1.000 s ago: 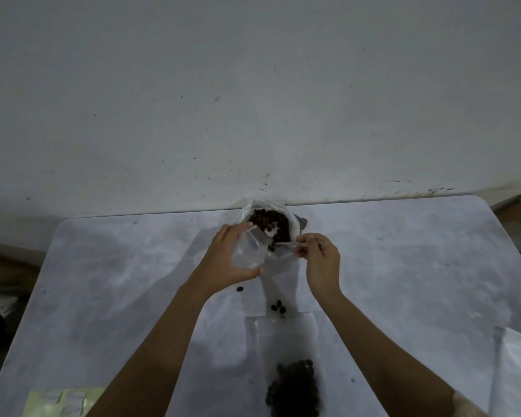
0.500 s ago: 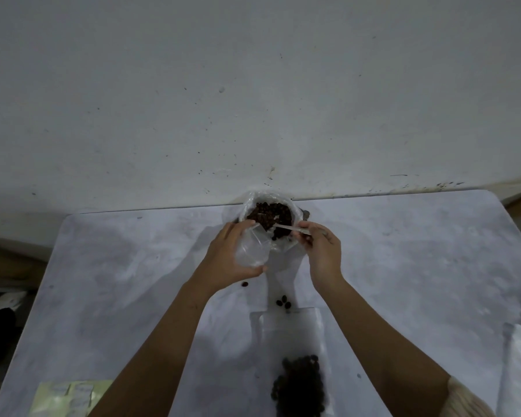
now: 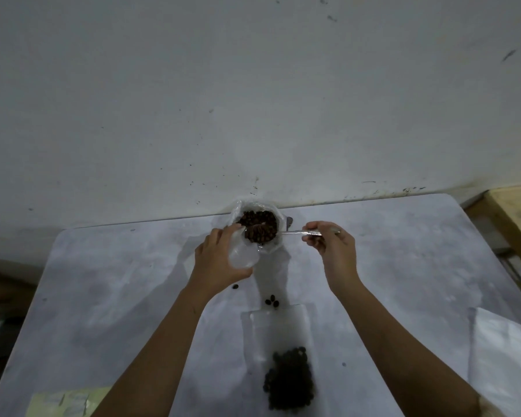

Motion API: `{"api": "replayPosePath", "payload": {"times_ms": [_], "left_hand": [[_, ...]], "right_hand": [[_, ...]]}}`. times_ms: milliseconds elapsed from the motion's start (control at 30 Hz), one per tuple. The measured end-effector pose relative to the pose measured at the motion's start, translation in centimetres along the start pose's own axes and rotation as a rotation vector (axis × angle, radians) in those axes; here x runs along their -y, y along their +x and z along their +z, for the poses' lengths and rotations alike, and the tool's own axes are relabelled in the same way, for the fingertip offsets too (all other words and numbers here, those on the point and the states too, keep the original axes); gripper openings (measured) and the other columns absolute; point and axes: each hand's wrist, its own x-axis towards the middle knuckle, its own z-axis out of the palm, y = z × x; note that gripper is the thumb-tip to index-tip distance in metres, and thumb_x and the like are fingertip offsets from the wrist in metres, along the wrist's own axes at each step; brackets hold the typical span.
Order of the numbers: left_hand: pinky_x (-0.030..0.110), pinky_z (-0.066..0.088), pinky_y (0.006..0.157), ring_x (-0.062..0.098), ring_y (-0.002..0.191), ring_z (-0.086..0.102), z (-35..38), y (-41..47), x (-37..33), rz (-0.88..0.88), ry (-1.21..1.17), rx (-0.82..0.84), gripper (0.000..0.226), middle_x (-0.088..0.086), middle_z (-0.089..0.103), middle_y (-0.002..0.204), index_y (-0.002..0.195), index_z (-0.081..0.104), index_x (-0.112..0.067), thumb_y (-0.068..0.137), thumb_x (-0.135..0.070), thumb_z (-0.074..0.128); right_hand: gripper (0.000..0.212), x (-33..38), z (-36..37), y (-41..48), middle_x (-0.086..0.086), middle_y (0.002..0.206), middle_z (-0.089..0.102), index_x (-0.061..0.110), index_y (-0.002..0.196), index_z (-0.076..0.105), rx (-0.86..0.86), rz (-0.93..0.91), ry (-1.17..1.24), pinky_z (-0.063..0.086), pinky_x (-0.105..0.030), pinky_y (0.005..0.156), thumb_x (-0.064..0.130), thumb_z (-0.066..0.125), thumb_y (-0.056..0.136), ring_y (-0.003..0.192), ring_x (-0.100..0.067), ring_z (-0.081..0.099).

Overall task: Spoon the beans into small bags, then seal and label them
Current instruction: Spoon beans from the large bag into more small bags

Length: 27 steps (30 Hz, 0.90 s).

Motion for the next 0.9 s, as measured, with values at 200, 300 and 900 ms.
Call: {"api": "replayPosePath", "payload": {"times_ms": [200,300,900], "left_hand": [[0.042,0.033,0.102,0.019,0.116,0.042,-0.3,-0.4,-0.4,0.042,0.005,0.013,0.09,-0.003,0.042,0.121,0.138,0.033,-0.036,0.061,-0.047,0.078],[0.041,0.032,0.103,0.018,0.115,0.042,-0.8,-0.5,0.0,0.008,0.043,-0.002,0.091,-0.004,0.041,0.118,0.138,0.031,-0.037,0.06,-0.048,0.078],[0.037,0.03,0.102,0.011,0.121,0.042,-0.8,1.1,1.6,0.019,-0.044,0.134,0.087,-0.011,0.042,0.129,0.135,0.033,-0.036,0.062,-0.043,0.078]], "right_hand": [[0.022,0.0,0.8,-1.4,-0.006,0.079,0.07,0.004,0.082,0.07,0.159,-0.1,-0.111,0.054,-0.023,0.071,0.006,0.051,0.093,0.073,-0.02,0.066],[0.024,0.6,0.1,-1.0,0.0,0.08,0.072,0.009,0.082,0.07,0.128,-0.166,-0.055,0.054,-0.028,0.078,0.006,0.05,0.094,0.078,-0.023,0.065],[0.017,-6.2,4.1,1.5,-0.009,0.079,0.066,0.001,0.092,0.067,-0.125,0.044,-0.071,0.056,-0.019,0.072,0.002,0.05,0.093,0.069,-0.012,0.066]]}}
